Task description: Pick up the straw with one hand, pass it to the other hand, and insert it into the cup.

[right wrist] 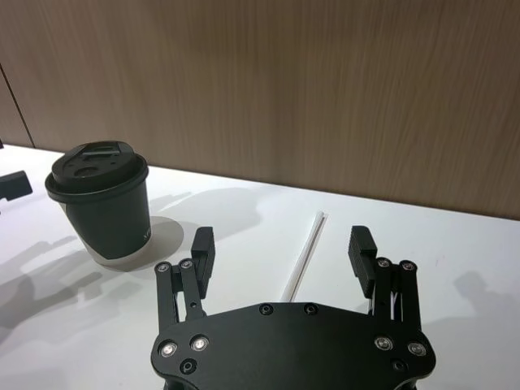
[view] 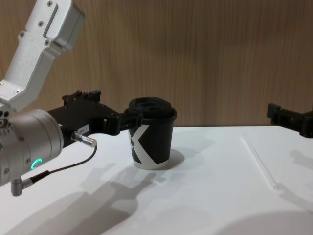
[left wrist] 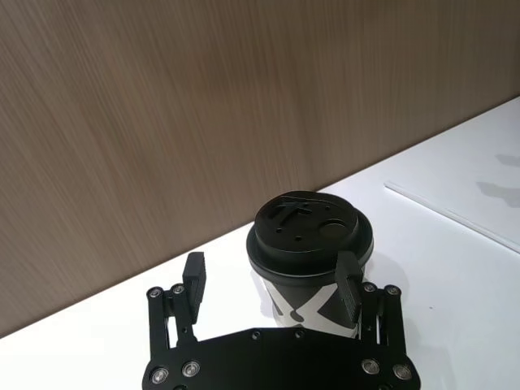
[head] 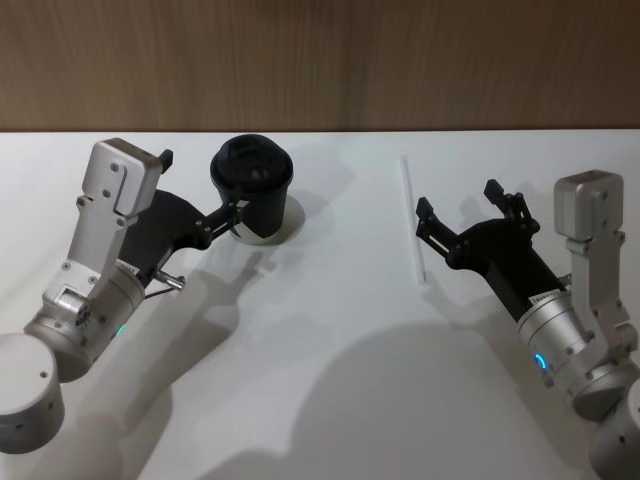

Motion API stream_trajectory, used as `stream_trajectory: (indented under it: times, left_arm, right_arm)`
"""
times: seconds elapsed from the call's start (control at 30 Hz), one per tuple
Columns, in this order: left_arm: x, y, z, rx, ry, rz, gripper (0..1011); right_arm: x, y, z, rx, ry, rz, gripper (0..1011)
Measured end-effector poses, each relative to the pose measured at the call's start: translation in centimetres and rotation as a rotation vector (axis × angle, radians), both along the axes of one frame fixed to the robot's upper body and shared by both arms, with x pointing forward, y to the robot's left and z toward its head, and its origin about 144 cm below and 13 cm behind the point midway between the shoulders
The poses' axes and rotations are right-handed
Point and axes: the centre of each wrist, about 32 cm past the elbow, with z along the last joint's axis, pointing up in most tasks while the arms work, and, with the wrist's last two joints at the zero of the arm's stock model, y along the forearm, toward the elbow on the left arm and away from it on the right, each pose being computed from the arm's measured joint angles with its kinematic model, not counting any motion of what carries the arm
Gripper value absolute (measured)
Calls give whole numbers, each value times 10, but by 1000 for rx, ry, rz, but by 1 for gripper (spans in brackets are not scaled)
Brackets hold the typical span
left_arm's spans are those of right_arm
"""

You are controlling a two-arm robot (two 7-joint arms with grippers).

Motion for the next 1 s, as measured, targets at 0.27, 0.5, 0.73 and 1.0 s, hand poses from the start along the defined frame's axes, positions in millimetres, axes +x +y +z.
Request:
stream_trajectory:
  times: [0.27, 0.5, 0.73, 1.0]
  left_arm:
    - [0, 0, 0, 0, 0, 0, 1003]
    - [0, 0, 0, 0, 0, 0, 1003]
    - [0, 0, 0, 0, 0, 0, 1003]
    - [0, 0, 0, 0, 0, 0, 1003]
  right_arm:
    - [0, 0, 0, 0, 0, 0, 1001]
    - [0, 0, 0, -1, 0, 0, 1001]
    - [1, 3, 1, -33, 8, 7, 1001]
    - [2, 8, 2, -89, 45, 16, 1001]
